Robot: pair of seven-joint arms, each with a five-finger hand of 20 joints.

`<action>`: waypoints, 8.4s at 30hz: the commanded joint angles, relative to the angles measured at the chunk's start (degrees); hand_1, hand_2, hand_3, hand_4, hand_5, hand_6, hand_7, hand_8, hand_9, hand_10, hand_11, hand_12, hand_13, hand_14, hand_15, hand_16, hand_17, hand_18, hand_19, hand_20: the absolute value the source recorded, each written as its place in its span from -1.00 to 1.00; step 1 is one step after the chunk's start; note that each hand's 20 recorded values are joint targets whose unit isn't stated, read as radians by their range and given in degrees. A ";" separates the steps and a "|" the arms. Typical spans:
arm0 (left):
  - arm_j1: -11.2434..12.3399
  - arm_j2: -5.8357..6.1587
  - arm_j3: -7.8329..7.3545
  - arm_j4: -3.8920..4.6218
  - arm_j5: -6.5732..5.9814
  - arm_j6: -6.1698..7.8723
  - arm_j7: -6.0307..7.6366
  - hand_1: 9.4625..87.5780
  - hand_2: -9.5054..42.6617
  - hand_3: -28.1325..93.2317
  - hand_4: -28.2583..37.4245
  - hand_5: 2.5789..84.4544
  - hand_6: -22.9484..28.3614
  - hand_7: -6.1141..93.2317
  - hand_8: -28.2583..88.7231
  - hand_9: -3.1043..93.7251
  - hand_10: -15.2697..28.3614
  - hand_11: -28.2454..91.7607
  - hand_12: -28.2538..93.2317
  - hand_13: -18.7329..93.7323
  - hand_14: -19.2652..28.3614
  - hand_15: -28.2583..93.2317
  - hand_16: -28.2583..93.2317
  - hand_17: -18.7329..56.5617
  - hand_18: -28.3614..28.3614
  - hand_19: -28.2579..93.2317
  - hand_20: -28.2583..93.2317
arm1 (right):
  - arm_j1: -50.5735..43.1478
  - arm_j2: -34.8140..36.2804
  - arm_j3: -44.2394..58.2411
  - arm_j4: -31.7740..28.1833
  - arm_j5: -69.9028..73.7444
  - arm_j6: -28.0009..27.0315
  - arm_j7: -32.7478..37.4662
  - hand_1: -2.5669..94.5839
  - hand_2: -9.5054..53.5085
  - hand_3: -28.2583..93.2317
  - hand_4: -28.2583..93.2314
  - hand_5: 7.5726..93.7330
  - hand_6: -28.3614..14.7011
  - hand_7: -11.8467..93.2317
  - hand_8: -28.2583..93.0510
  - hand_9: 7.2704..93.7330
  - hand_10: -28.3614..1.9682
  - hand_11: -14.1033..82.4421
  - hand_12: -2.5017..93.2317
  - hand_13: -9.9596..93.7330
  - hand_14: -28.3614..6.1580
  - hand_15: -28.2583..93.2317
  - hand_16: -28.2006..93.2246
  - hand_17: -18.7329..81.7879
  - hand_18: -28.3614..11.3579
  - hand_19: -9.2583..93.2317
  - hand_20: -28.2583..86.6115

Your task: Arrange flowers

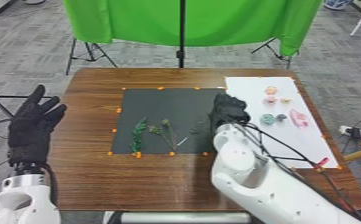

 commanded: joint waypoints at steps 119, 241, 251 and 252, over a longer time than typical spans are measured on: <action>-13.94 7.32 6.53 2.59 -2.47 1.76 2.79 -0.68 -0.37 0.82 -1.00 -0.23 0.16 -0.73 -0.66 -0.28 0.54 -0.14 -0.37 -0.32 0.90 0.36 -0.71 -0.77 0.91 0.31 -0.44 | 20.59 -14.19 -23.79 14.54 0.25 12.06 -30.03 0.18 -1.00 0.60 -1.00 0.77 0.48 -0.36 -0.55 0.84 0.48 0.04 -0.20 0.61 0.31 0.66 -0.14 -0.15 -0.60 0.69 -0.03; -0.33 0.76 -0.61 -0.72 -2.54 2.11 1.75 -0.68 -0.37 0.82 -1.00 -0.23 0.16 -0.72 -0.66 -0.28 0.55 -0.13 -0.37 -0.32 0.90 0.37 -0.72 -0.77 0.91 0.31 -0.44 | -6.88 21.28 14.04 1.65 0.63 14.78 -13.49 0.20 -1.00 0.51 -1.00 0.86 0.54 -0.41 -0.54 0.85 0.53 -0.18 -0.12 0.52 0.31 0.70 -0.16 -0.26 -0.60 0.60 0.07; 1.06 1.59 -1.16 -1.33 -3.26 3.12 3.04 -0.68 -0.37 0.82 -1.00 -0.23 0.16 -0.72 -0.66 -0.28 0.56 -0.13 -0.37 -0.32 0.90 0.37 -0.72 -0.77 0.91 0.31 -0.44 | 13.17 3.67 -4.00 0.96 4.47 15.66 -26.02 0.17 -1.00 0.59 -1.00 0.88 0.50 -0.42 -0.52 0.86 0.49 -0.16 -0.10 0.52 0.29 0.71 -0.14 -0.26 -0.58 0.61 0.07; 1.17 1.81 -1.03 -1.45 -3.35 3.25 3.22 -0.68 -0.37 0.82 -1.00 -0.23 0.16 -0.72 -0.66 -0.28 0.55 -0.13 -0.37 -0.32 0.90 0.37 -0.72 -0.77 0.90 0.31 -0.44 | 14.68 1.32 -6.18 2.52 4.69 16.45 -27.10 0.16 -1.00 0.59 -1.00 0.88 0.50 -0.42 -0.52 0.86 0.49 -0.16 -0.09 0.52 0.28 0.71 -0.14 -0.26 -0.58 0.61 0.07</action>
